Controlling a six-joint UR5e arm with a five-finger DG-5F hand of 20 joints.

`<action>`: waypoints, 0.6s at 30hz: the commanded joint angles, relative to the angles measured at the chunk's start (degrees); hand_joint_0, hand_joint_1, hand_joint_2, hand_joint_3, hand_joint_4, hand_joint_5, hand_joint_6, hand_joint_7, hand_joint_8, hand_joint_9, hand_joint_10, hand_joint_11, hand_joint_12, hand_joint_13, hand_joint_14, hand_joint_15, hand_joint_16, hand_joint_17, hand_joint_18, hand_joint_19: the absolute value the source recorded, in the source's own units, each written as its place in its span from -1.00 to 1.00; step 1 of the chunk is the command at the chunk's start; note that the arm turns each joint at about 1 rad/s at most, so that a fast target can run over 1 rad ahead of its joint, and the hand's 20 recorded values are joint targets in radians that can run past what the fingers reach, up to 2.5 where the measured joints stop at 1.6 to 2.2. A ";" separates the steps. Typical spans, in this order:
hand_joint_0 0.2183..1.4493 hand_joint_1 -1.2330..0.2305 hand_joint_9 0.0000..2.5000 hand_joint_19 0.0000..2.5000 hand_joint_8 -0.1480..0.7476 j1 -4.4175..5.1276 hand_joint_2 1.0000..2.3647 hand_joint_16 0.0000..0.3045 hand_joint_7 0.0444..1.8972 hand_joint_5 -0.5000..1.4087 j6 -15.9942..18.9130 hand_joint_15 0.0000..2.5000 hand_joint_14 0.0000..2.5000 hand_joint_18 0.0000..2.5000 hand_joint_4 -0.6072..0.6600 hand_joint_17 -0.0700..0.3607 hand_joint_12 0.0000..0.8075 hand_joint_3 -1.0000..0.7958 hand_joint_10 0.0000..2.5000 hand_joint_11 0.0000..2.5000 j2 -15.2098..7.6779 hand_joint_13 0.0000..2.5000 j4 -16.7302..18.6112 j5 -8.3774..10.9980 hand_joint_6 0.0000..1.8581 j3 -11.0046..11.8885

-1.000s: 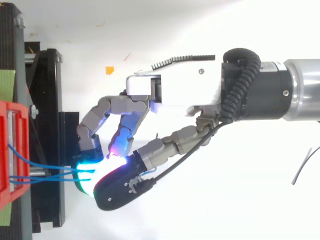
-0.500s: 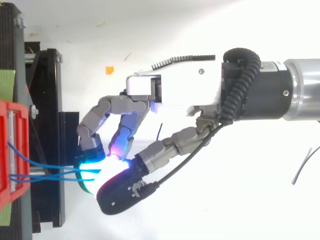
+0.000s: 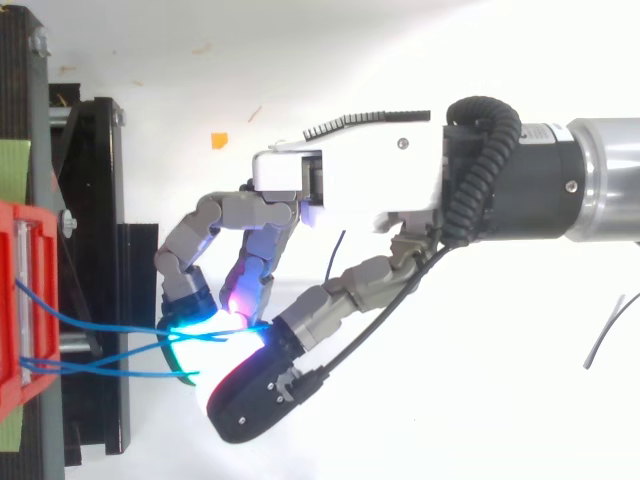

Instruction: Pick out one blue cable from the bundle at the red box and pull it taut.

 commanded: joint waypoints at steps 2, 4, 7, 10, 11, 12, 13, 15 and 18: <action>-0.21 -0.54 -0.02 -0.49 0.03 0.00 -1.00 -0.71 0.21 -0.61 0.00 -0.56 -0.98 -0.34 -0.28 -0.22 -0.18 -0.44 -0.97 -0.31 0.04 -0.20 -0.01 -0.07 0.03 0.00; -0.24 -0.55 -0.02 -0.49 0.01 0.00 -1.00 -0.71 0.15 -0.61 0.00 -0.56 -0.98 -0.35 -0.25 -0.22 -0.19 -0.44 -0.97 -0.32 0.04 -0.20 -0.01 -0.07 0.03 0.00; -0.27 -0.57 -0.02 -0.49 0.00 0.00 -1.00 -0.72 0.09 -0.60 0.00 -0.56 -0.98 -0.35 -0.23 -0.22 -0.19 -0.44 -0.97 -0.31 0.04 -0.21 -0.01 -0.24 0.03 0.00; -0.30 -0.61 -0.02 -0.49 -0.01 0.00 -1.00 -0.72 0.06 -0.60 0.00 -0.56 -0.98 -0.35 -0.21 -0.23 -0.19 -0.44 -0.97 -0.31 0.04 -0.21 -0.01 -0.60 0.02 0.00; -0.30 -0.61 -0.02 -0.48 -0.01 0.00 -1.00 -0.72 0.06 -0.60 0.00 -0.56 -0.98 -0.35 -0.20 -0.23 -0.19 -0.44 -0.97 -0.30 0.04 -0.21 0.08 -0.60 0.02 0.00; -0.30 -0.62 -0.02 -0.49 -0.02 0.00 -1.00 -0.72 0.05 -0.60 0.00 -0.56 -0.98 -0.36 -0.20 -0.23 -0.19 -0.44 -0.97 -0.30 0.04 -0.22 -0.01 -0.60 0.02 0.00; -0.31 -0.65 -0.02 -0.48 -0.02 -0.09 -1.00 -0.72 0.03 -0.59 0.00 -0.56 -0.98 -0.36 -0.18 -0.23 -0.20 -0.44 -0.97 -0.30 0.04 -0.22 0.08 -0.68 0.02 0.00; -0.32 -0.68 -0.02 -0.49 -0.03 -0.09 -1.00 -0.72 0.03 -0.59 0.00 -0.56 -0.98 -0.36 -0.17 -0.23 -0.20 -0.44 -0.97 -0.30 0.04 -0.22 -0.01 -0.77 0.02 0.00; -0.35 -0.72 -0.03 -0.48 -0.04 -0.09 -1.00 -0.73 0.01 -0.59 0.00 -0.56 -0.98 -0.37 -0.15 -0.24 -0.20 -0.44 -0.97 -0.30 0.04 -0.22 -0.01 -0.86 0.01 0.00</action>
